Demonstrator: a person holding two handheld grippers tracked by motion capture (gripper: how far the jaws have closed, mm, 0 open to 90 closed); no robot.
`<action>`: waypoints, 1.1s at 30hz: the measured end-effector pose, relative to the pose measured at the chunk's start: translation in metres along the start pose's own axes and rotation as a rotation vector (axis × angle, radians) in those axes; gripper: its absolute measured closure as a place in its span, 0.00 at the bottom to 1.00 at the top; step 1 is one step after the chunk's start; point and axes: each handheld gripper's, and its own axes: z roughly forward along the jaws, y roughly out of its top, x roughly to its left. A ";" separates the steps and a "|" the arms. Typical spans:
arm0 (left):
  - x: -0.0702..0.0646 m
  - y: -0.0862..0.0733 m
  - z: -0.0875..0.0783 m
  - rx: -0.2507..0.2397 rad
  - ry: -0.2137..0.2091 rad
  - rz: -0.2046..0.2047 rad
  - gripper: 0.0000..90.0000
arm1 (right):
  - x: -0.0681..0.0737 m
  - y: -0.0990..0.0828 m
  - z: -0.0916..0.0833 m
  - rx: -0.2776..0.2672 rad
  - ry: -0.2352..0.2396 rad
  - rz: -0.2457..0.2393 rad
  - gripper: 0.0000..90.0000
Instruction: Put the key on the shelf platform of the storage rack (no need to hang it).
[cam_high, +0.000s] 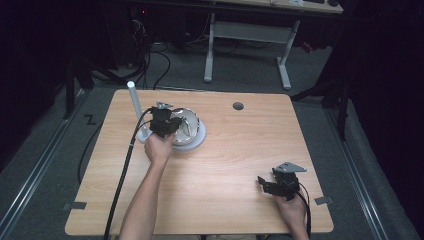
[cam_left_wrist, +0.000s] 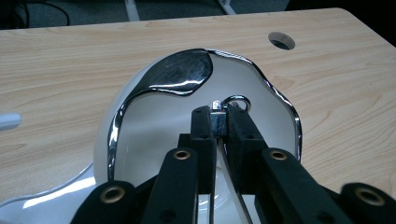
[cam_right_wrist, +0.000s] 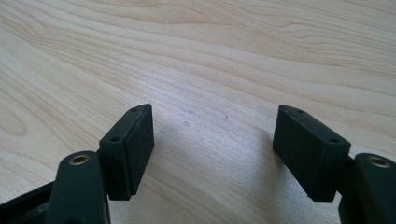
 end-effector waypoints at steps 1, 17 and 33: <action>0.000 0.000 0.001 -0.002 0.004 0.009 0.91 | 0.000 0.000 0.000 0.000 0.000 0.000 0.33; 0.000 -0.004 0.011 0.007 0.019 0.062 0.85 | 0.000 0.000 0.000 0.000 0.002 0.001 0.33; -0.004 -0.005 -0.007 -0.007 0.005 0.098 0.68 | 0.000 0.000 0.000 0.000 0.004 0.002 0.33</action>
